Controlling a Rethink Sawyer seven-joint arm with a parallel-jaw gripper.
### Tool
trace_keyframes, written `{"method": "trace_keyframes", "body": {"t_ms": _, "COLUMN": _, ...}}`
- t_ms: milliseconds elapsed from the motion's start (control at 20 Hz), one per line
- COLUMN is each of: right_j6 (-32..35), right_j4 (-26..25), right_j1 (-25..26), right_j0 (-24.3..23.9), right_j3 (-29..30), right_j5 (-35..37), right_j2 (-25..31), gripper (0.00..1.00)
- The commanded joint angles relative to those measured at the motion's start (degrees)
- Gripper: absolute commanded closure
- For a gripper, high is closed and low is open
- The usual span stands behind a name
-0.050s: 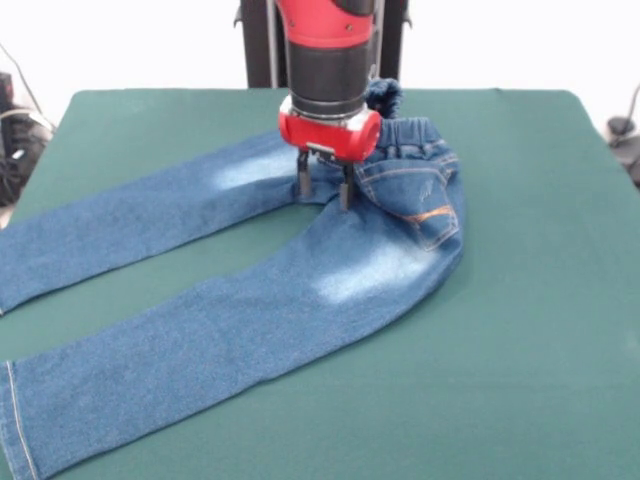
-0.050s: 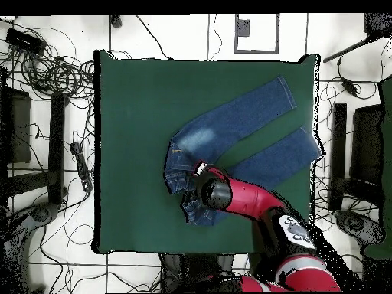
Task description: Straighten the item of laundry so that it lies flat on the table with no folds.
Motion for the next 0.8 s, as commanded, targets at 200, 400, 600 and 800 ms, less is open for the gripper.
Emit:
{"method": "trace_keyframes", "body": {"t_ms": 200, "right_j6": 7.55, "right_j4": -3.17, "right_j1": 5.84, "right_j0": -0.02, "right_j3": 5.87, "right_j5": -7.08, "right_j2": 4.47, "gripper": 0.0}}
{"method": "trace_keyframes", "body": {"t_ms": 400, "right_j6": 7.9, "right_j4": -3.87, "right_j1": 5.75, "right_j0": -0.08, "right_j3": 7.57, "right_j5": -8.81, "right_j2": 3.68, "gripper": 0.0}}
{"method": "trace_keyframes", "body": {"t_ms": 600, "right_j6": 9.12, "right_j4": -3.7, "right_j1": 1.63, "right_j0": 2.52, "right_j3": 12.14, "right_j5": -9.54, "right_j2": 0.38, "gripper": 0.0}}
{"method": "trace_keyframes", "body": {"t_ms": 800, "right_j6": 8.42, "right_j4": -4.72, "right_j1": -3.25, "right_j0": 2.84, "right_j3": 17.02, "right_j5": -9.21, "right_j2": 0.25, "gripper": 0.0}}
